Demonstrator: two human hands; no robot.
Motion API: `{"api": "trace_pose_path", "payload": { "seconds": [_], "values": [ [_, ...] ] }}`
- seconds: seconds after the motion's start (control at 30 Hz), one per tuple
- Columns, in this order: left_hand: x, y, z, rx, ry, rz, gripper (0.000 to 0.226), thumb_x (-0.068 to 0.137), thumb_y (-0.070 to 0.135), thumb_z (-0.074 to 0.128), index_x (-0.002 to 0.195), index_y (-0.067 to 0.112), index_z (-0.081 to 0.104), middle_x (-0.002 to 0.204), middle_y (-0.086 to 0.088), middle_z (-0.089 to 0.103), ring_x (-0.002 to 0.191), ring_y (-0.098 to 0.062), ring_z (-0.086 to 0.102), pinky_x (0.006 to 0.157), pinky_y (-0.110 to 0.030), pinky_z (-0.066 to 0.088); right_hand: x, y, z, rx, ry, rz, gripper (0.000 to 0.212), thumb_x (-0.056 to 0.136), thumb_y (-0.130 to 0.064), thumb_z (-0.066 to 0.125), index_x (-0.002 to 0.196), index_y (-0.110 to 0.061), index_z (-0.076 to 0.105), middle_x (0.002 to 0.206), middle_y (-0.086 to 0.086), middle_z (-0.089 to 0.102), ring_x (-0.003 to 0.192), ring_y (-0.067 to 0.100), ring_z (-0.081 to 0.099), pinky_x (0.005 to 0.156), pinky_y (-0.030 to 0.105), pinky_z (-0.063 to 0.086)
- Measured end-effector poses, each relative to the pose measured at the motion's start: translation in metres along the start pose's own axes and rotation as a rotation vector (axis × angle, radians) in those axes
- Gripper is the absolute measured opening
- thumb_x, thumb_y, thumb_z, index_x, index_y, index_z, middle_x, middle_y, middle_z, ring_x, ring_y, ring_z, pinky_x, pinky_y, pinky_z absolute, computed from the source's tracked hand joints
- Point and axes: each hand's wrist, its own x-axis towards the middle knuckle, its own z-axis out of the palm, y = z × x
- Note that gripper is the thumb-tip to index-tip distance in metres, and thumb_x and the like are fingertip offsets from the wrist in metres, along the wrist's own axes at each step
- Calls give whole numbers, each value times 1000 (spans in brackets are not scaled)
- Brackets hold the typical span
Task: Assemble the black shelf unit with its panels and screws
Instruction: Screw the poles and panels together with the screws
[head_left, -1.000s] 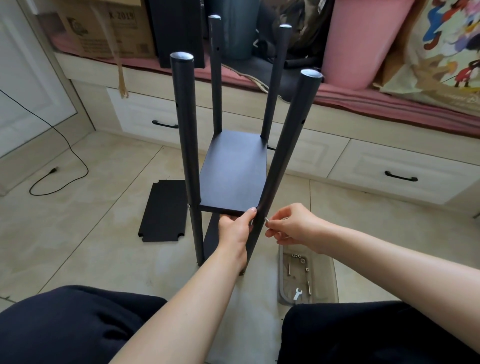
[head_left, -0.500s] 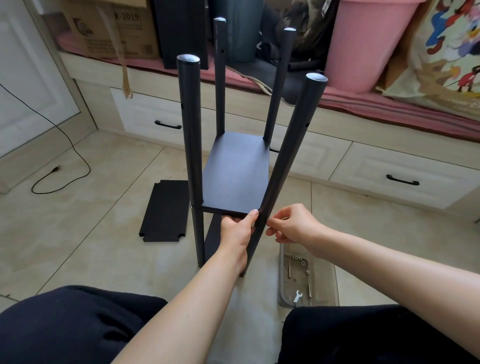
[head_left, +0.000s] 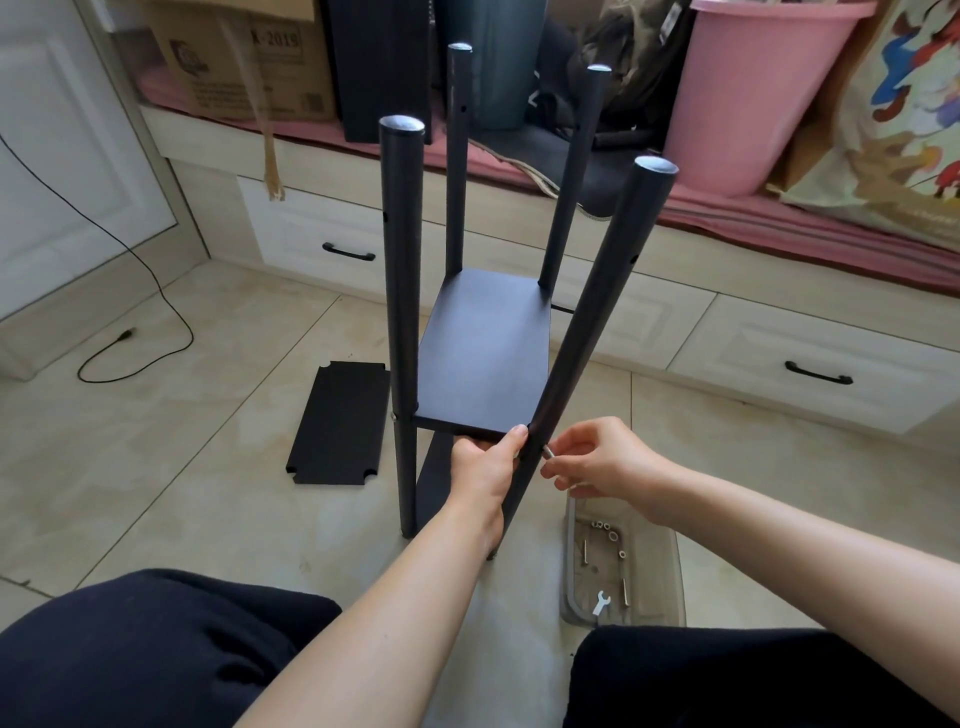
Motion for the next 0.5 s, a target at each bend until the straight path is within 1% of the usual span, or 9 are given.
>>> {"api": "trace_pose_path", "payload": {
  "seconds": [0.07,0.13,0.27,0.4,0.5],
  "values": [
    [0,0,0,5,5,-5,39,90,21,75,123,11,58,106,-6,72,97,-22,71,68,-25,54,1,0,0,-24,28,-6,7,88,-10,73,93,-6,70,89,11,76,74,15,69,80,36,60],
    [0,0,0,11,7,-5,38,90,21,75,122,11,58,104,-5,72,95,-21,72,65,-23,54,3,1,0,-14,60,-11,9,86,-10,75,92,-5,71,85,11,76,74,15,70,79,34,61],
    [1,-1,-1,25,11,-7,40,90,22,75,123,10,58,107,-7,71,98,-24,70,70,-27,54,3,2,2,-10,86,-20,12,83,-10,78,91,-3,72,78,8,75,72,15,71,75,31,61],
    [0,-1,0,24,19,-7,40,89,23,76,123,11,57,106,-5,71,96,-21,70,65,-22,53,3,2,1,-16,110,-28,12,80,-10,81,88,-5,73,76,9,75,74,18,73,77,34,62],
    [1,-1,0,21,20,-5,41,89,23,76,123,10,57,106,-6,71,96,-21,70,65,-22,53,3,2,1,-64,133,-60,11,79,-10,81,84,-7,72,72,7,74,69,15,72,75,33,62]
  ]
}}
